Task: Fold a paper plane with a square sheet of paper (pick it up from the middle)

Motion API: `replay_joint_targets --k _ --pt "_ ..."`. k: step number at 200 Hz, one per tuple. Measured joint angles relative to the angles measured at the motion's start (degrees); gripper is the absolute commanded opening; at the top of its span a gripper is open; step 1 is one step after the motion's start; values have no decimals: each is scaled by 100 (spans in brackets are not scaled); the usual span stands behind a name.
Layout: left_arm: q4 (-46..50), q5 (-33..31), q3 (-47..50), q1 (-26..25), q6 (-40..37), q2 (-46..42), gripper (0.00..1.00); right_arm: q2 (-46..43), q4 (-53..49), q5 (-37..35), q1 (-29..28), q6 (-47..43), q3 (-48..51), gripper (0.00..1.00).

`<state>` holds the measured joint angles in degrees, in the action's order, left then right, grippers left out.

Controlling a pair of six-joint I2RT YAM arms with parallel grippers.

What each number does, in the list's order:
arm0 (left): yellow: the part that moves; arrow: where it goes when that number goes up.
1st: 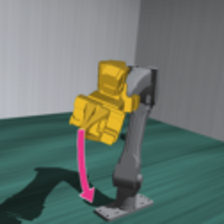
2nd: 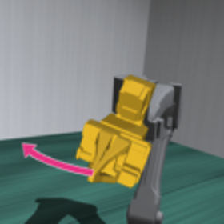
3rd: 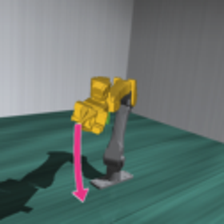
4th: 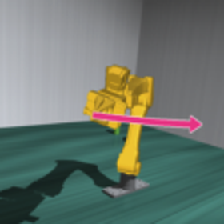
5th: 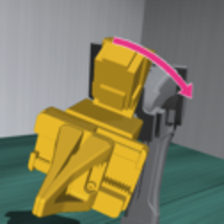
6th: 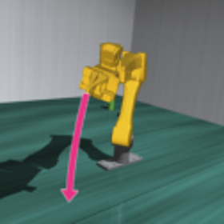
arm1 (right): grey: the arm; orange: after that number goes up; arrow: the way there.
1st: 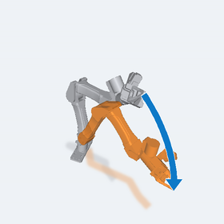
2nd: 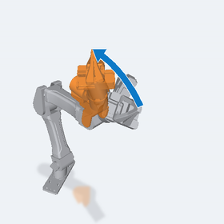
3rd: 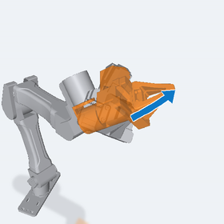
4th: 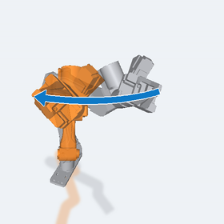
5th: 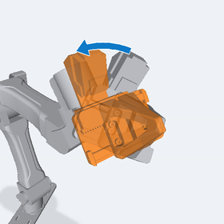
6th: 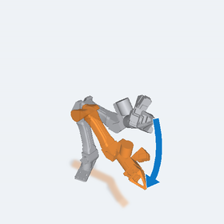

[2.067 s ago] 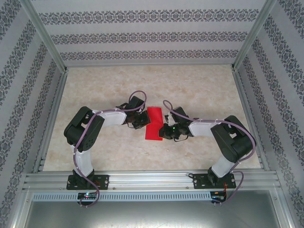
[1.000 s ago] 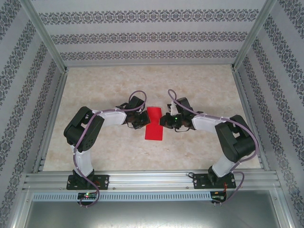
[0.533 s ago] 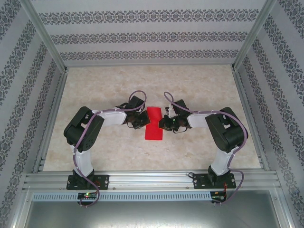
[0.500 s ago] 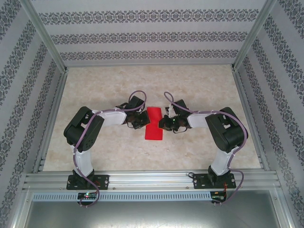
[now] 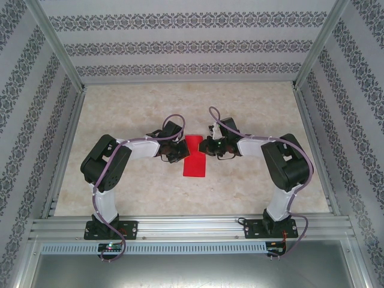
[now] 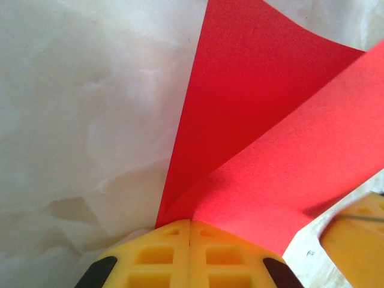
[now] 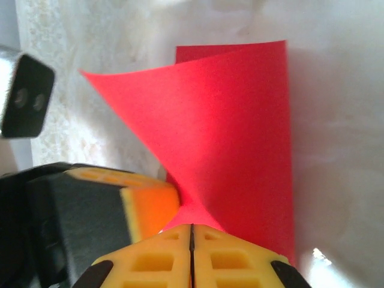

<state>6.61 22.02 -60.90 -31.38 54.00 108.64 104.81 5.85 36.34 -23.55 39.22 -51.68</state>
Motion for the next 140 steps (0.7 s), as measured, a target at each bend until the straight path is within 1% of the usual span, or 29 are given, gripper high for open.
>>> replay_joint_targets --k 28,67,86,112,140 --pt "4 0 0 0 0 0 0 356 -4 61 59 -48 -2 8" --pt "9 -2 0 0 -2 -2 0 356 11 57 92 -48 -7 9" --pt "17 -2 0 0 -15 -4 0 291 -195 46 92 -66 -50 9" --pt "33 -7 -9 0 -37 -4 0 170 -551 44 92 -98 -339 9" --pt "44 -15 -9 0 -66 -4 0 164 -629 39 94 -192 -682 9"
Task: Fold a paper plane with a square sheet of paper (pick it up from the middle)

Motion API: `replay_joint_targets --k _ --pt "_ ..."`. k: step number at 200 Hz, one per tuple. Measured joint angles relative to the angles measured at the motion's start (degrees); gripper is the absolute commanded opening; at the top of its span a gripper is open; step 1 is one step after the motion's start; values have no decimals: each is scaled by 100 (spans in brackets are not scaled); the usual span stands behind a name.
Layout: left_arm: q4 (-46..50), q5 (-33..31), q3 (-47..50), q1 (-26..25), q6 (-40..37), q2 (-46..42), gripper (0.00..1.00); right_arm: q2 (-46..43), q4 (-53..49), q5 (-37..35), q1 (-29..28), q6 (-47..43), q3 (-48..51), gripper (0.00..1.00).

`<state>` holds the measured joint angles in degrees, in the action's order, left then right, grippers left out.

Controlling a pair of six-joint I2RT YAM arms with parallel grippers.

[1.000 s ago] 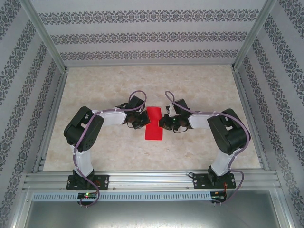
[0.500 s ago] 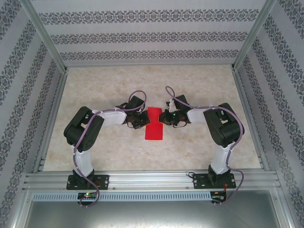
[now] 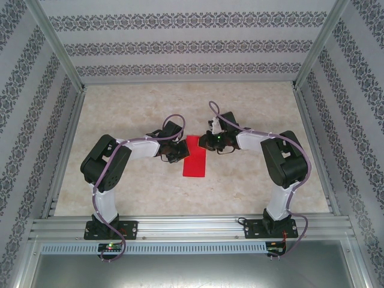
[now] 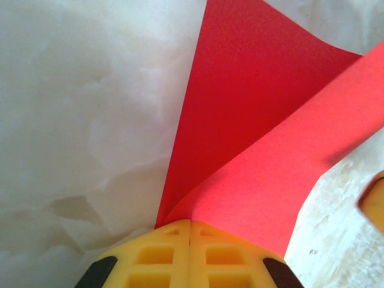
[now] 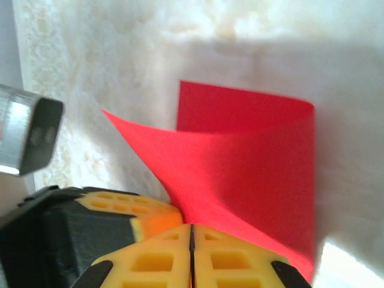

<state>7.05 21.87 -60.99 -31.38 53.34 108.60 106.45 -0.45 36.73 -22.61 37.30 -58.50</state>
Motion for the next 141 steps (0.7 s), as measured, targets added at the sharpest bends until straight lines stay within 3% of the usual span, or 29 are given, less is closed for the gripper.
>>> replay_joint_targets --k 66,141 --pt "28 -15 0 0 -42 -15 0 546 -85 -122 0 -20 -63 9" --pt "72 -52 0 -4 -57 -33 0 352 -437 -140 39 20 -321 10"
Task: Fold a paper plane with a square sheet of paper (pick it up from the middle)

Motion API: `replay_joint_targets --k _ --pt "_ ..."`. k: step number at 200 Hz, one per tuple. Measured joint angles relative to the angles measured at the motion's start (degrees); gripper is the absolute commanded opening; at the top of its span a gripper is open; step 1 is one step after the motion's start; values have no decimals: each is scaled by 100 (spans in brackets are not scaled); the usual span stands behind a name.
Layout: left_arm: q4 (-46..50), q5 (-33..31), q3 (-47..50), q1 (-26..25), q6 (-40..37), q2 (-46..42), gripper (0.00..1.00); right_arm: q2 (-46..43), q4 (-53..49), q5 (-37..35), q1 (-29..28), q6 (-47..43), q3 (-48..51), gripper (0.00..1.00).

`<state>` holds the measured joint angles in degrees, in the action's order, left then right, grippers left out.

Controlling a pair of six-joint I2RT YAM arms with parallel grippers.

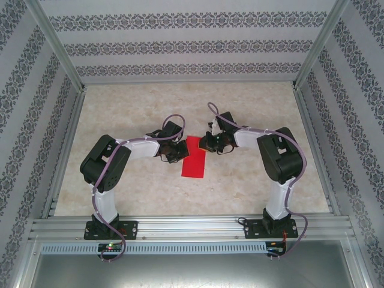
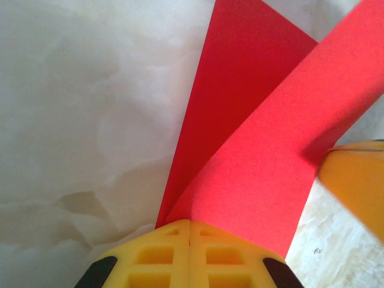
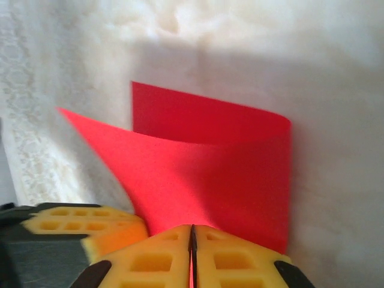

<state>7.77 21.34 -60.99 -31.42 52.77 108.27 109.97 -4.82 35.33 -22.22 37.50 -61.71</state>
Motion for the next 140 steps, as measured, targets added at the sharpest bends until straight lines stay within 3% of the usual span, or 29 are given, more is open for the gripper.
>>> replay_joint_targets --k 140 --pt "22 -17 17 0 -31 -20 0 450 -186 -103 74 -2 -343 10"
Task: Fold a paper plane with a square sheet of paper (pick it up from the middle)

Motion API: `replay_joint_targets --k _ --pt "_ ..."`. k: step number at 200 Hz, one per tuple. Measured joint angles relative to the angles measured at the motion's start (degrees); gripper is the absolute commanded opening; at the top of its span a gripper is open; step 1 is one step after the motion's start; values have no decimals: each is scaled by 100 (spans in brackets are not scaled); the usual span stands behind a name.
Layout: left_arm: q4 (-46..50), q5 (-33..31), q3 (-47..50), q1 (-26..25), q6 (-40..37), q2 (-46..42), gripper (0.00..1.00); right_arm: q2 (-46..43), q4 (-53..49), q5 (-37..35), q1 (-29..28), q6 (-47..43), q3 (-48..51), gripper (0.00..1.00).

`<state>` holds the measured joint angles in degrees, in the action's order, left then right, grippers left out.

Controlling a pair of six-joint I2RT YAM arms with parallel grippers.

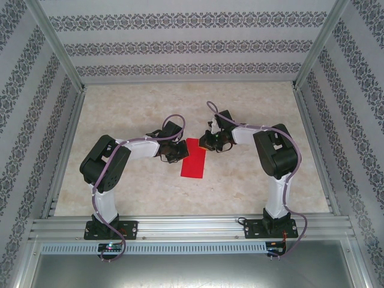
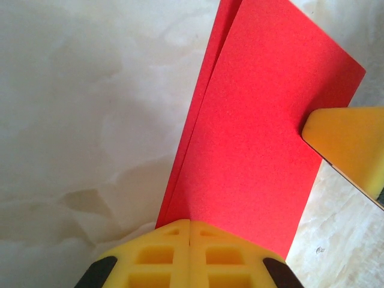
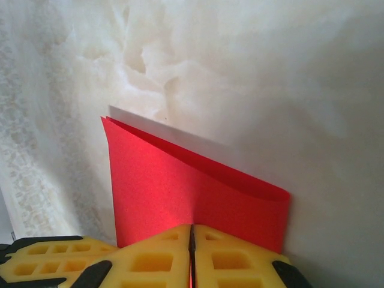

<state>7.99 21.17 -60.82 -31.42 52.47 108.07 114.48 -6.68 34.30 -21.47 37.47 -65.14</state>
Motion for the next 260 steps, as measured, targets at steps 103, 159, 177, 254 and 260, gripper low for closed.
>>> replay_joint_targets --k 103,159,177,254,260 --pt "20 -4 20 0 -101 -24 0 -94 -61 22 210 -46 -247 10" --pt "59 -22 22 0 -125 -35 0 223 -278 -107 208 -192 -404 10" --pt "61 -22 22 0 -125 -35 0 214 -350 -111 208 -197 -435 10" --pt "61 -22 22 0 -127 -35 0 -61 -291 28 212 -168 -490 10" --pt "61 -22 22 0 -127 -35 0 -44 -284 31 212 -168 -490 10"
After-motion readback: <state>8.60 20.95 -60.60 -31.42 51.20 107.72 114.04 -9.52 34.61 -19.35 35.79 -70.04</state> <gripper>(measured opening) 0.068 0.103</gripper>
